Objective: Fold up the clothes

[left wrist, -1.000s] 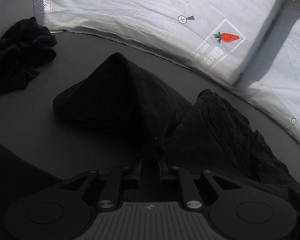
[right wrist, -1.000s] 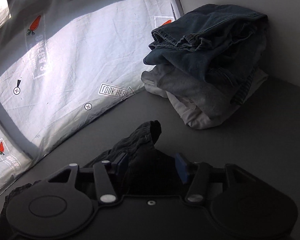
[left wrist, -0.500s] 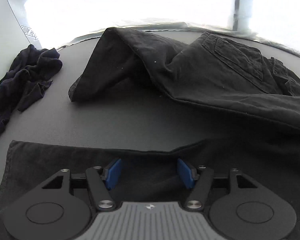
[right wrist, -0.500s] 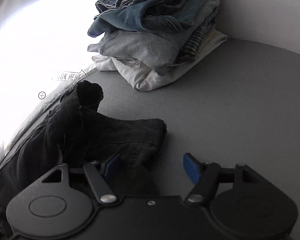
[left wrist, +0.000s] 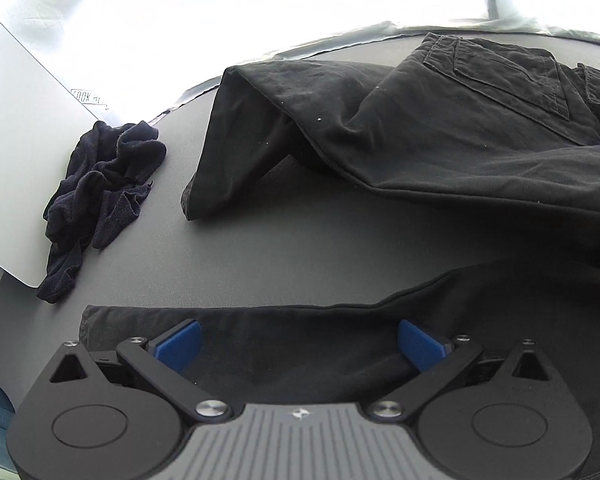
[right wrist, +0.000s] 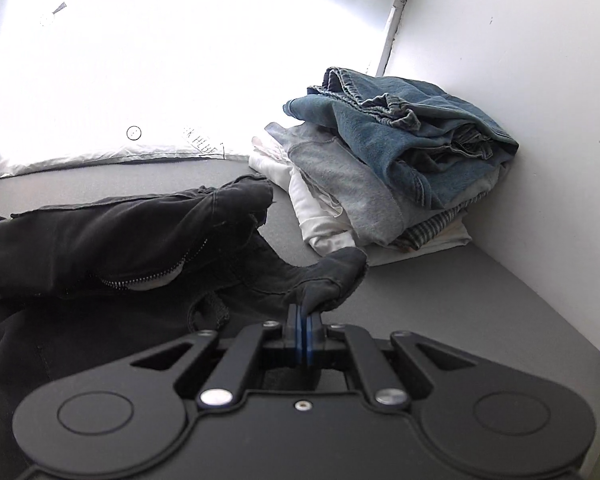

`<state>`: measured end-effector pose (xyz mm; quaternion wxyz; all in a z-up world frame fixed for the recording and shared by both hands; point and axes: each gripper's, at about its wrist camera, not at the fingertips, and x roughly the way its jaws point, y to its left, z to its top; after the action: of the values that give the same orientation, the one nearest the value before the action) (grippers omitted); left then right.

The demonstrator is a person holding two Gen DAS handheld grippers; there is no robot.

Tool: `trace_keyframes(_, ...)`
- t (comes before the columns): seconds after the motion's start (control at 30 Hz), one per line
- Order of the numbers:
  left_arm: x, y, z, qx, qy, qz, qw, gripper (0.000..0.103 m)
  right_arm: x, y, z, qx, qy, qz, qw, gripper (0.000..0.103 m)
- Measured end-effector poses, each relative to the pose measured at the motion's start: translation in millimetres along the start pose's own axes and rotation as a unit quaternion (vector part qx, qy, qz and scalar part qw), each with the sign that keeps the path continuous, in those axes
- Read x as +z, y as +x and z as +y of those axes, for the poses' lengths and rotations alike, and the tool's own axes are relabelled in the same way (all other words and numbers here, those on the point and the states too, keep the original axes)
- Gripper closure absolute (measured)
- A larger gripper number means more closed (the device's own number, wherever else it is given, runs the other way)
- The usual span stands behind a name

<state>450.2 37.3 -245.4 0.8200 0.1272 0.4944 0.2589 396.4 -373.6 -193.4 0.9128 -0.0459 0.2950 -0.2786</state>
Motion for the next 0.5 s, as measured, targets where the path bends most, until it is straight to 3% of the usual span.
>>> trace_keyframes(0.1,-1,-6,-6,0.005,0.029,-0.007,0.9995,0.0,-7,-6,-18,-0.04,0.0,0.02,0.999,0.101)
trace_keyframes(0.2,-1,-9,-2,-0.005,0.021,0.001,0.9998,0.0,-24,-13,-44,-0.057,0.037,0.04,0.997,0.101)
trace_keyframes(0.3,-3,-13,1,-0.022,0.019,0.008,0.9996,0.0,-43,-16,-53,-0.075,0.027,0.055,0.995,0.101)
trace_keyframes(0.43,-6,-18,-5,-0.029,0.053,-0.003,0.9982,0.0,-79,-6,-61,-0.082,0.042,0.107,0.99,0.101)
trace_keyframes(0.5,-8,-20,-4,-0.042,0.063,-0.008,0.9971,0.0,-85,-4,-54,-0.089,0.022,0.104,0.99,0.1)
